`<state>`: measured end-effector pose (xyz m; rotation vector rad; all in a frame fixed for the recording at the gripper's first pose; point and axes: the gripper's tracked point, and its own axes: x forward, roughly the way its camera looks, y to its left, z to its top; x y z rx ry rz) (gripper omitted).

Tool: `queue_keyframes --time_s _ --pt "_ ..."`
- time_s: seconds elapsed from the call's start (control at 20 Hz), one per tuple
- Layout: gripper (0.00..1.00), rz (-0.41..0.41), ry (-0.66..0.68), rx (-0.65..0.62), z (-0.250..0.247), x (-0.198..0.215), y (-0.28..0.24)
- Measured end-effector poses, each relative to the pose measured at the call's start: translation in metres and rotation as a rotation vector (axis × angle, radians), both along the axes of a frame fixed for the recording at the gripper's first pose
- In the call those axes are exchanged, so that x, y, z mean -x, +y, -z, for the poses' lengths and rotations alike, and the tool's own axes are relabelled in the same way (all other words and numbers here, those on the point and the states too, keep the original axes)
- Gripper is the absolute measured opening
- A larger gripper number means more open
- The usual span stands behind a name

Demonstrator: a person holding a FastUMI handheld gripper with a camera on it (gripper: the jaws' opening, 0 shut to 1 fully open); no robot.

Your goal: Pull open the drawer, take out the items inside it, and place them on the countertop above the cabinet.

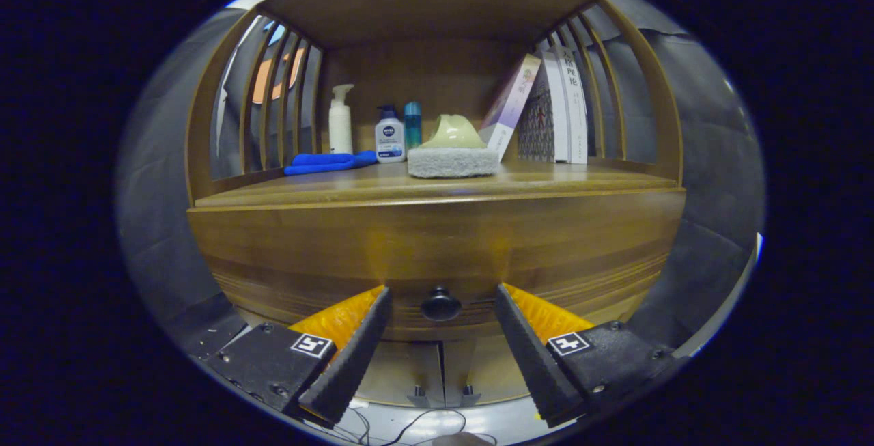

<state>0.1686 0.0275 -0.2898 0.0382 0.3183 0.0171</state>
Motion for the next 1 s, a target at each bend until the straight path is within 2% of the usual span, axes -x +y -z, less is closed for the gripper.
queue_keyframes --time_s 0.15,0.35,0.8,1.0 --pt "1.0 0.019 0.019 0.001 -0.001 0.002 -0.007" --pt "1.0 0.032 -0.024 0.018 -0.034 0.018 -0.023" --pt "1.0 0.023 -0.189 0.039 -0.18 0.099 -0.047" --pt "1.0 0.016 -0.238 0.01 -0.228 0.137 -0.046"
